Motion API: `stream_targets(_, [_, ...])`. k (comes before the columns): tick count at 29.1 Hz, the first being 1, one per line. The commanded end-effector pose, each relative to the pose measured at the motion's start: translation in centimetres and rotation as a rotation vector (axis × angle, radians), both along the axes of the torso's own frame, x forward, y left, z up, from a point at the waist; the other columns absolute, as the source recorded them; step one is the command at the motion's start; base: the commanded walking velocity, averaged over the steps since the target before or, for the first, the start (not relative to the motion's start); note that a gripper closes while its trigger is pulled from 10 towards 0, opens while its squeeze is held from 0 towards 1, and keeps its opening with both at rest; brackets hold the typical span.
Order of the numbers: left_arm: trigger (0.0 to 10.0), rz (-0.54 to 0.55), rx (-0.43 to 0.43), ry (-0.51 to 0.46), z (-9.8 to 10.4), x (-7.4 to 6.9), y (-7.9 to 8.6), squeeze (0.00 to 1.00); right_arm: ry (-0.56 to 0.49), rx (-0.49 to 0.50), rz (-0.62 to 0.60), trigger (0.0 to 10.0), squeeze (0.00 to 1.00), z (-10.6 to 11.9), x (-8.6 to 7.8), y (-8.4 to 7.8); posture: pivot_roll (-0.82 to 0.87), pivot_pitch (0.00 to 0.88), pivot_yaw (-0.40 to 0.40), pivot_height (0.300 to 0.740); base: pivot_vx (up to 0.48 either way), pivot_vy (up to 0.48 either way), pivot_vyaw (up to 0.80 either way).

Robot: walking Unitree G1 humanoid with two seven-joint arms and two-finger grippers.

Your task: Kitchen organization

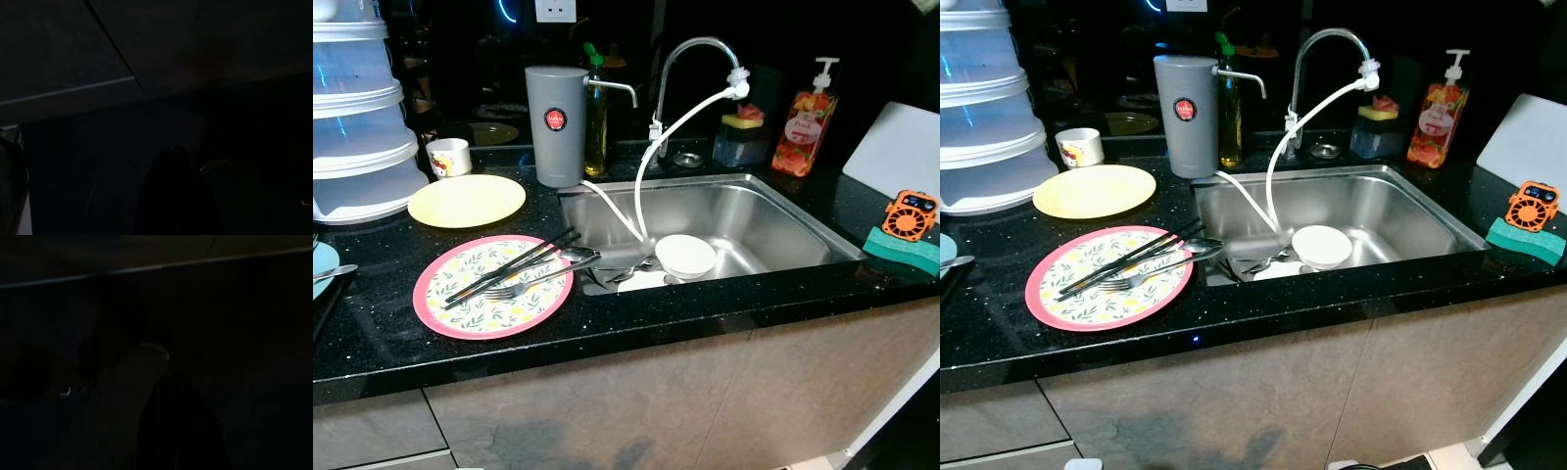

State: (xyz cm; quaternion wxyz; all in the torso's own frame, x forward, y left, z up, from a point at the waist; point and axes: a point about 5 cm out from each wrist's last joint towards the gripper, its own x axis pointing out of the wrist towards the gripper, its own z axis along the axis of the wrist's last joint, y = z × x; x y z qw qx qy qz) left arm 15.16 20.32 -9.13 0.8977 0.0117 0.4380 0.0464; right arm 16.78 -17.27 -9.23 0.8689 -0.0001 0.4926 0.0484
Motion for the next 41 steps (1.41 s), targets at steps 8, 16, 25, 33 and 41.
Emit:
stream_targets(8, [10.0, -0.004, 0.012, 0.025, -0.2, -0.9, 0.6, 0.00, -0.021, 0.009, 0.007, 10.0, 0.00, 0.3, 0.5, -0.3, 0.05, 0.000, -0.030, 0.740, 0.000, 0.000, 0.00])
stream_targets(16, [10.0, -0.006, 0.001, 0.039, -0.4, -0.7, -0.3, 0.00, 0.002, -0.020, 0.009, 10.0, 0.00, 0.1, 0.0, -1.0, 0.03, 0.000, -0.032, 0.740, 0.000, 0.000, 0.00])
stream_targets(25, [10.0, -0.014, 0.003, 0.034, -0.3, -0.6, -0.3, 0.00, -0.006, -0.016, 0.010, 10.0, 0.00, 0.3, 0.4, -1.0, 0.03, 0.000, -0.042, 0.740, 0.000, 0.000, 0.00])
stream_targets(33, [10.0, -0.010, 0.006, 0.029, -0.3, -0.6, -0.1, 0.00, -0.011, -0.007, 0.019, 10.0, 0.00, 0.4, 0.7, -0.5, 0.05, 0.002, -0.043, 0.740, 0.000, 0.000, 0.00])
stream_targets(41, [10.0, -0.008, 0.004, 0.039, -0.5, -1.1, -0.4, 0.00, 0.012, 0.003, 0.020, 10.0, 0.00, 0.0, 0.0, -0.6, 0.04, 0.012, -0.036, 0.740, 0.000, 0.000, 0.00])
